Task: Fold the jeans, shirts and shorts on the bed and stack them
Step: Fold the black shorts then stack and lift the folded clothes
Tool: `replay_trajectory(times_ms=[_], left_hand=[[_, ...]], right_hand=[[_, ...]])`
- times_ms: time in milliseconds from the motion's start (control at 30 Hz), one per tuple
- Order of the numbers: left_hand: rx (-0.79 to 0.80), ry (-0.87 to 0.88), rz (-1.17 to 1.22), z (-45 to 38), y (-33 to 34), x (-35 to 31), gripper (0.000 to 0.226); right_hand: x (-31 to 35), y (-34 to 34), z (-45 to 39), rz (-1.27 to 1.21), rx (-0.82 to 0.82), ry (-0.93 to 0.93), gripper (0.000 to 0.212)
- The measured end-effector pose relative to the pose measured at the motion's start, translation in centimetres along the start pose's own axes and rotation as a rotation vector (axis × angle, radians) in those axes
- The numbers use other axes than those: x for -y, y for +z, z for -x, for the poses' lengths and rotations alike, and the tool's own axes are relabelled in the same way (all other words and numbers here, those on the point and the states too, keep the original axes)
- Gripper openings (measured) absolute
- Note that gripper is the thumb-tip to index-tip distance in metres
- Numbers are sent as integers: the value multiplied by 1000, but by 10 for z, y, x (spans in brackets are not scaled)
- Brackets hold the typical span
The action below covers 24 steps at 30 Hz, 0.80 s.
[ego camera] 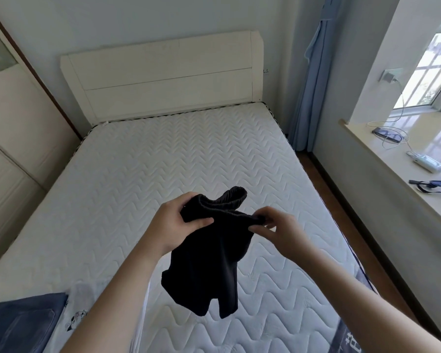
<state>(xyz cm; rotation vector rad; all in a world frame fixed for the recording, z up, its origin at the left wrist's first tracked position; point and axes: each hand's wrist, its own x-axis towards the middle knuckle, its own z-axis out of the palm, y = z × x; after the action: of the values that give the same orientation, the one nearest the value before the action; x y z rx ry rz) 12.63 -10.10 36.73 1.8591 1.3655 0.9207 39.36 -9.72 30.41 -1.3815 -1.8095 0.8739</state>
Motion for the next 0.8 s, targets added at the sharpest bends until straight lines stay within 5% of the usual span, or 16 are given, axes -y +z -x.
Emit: replay_trajectory(times_ms=[267,433,667,800], left_hand=[[128,-58,127,7,-11,9,37],[195,-106,191,10,-15,9,30],[313,-126,332,14,-30,5,25],[251,-133,329,16,-29,6,21]], right_hand=[[2,13,4,127,105,-133,37],[4,16,4,47,-132,-246,25],[13,2,-9,-473,303,-219,29],[17,7,-9,-540,226,-159,28]])
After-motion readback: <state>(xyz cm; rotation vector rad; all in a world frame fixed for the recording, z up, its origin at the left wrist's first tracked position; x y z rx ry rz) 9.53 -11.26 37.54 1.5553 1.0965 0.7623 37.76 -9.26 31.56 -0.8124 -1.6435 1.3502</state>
